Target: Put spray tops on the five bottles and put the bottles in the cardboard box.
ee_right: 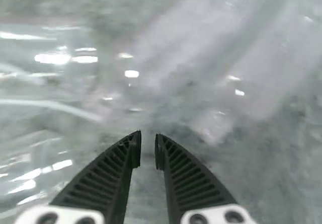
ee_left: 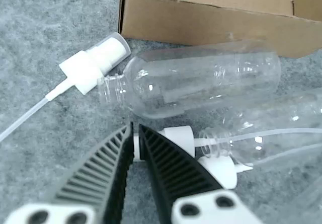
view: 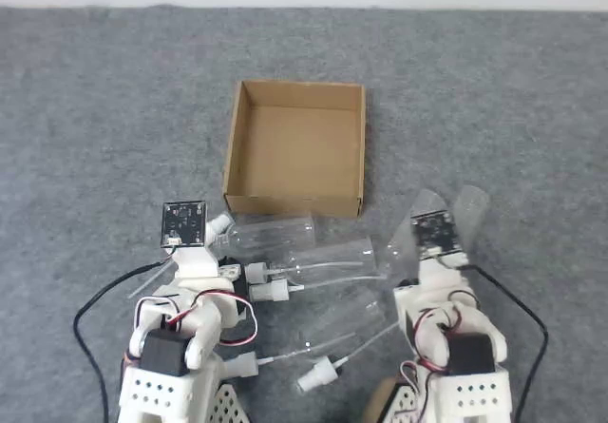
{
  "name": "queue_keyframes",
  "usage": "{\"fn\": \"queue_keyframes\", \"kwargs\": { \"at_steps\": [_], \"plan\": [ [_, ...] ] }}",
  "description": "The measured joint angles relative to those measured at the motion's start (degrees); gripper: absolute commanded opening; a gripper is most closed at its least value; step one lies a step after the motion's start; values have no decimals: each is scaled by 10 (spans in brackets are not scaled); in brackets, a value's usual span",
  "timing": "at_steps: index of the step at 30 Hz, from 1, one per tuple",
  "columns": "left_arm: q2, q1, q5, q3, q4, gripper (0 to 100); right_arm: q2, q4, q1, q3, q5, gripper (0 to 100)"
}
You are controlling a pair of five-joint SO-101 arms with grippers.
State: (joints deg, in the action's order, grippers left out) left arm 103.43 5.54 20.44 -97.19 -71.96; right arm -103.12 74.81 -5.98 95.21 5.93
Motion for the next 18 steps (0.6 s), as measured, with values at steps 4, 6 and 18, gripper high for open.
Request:
{"fn": "queue_keyframes", "kwargs": {
  "at_steps": [4, 6, 18],
  "plan": [
    [0, 0, 0, 0, 0, 12, 0, 0, 37, 0, 0, 6],
    [0, 0, 0, 0, 0, 12, 0, 0, 40, 0, 0, 6],
    [0, 0, 0, 0, 0, 12, 0, 0, 42, -5, 0, 6]
  ]
}}
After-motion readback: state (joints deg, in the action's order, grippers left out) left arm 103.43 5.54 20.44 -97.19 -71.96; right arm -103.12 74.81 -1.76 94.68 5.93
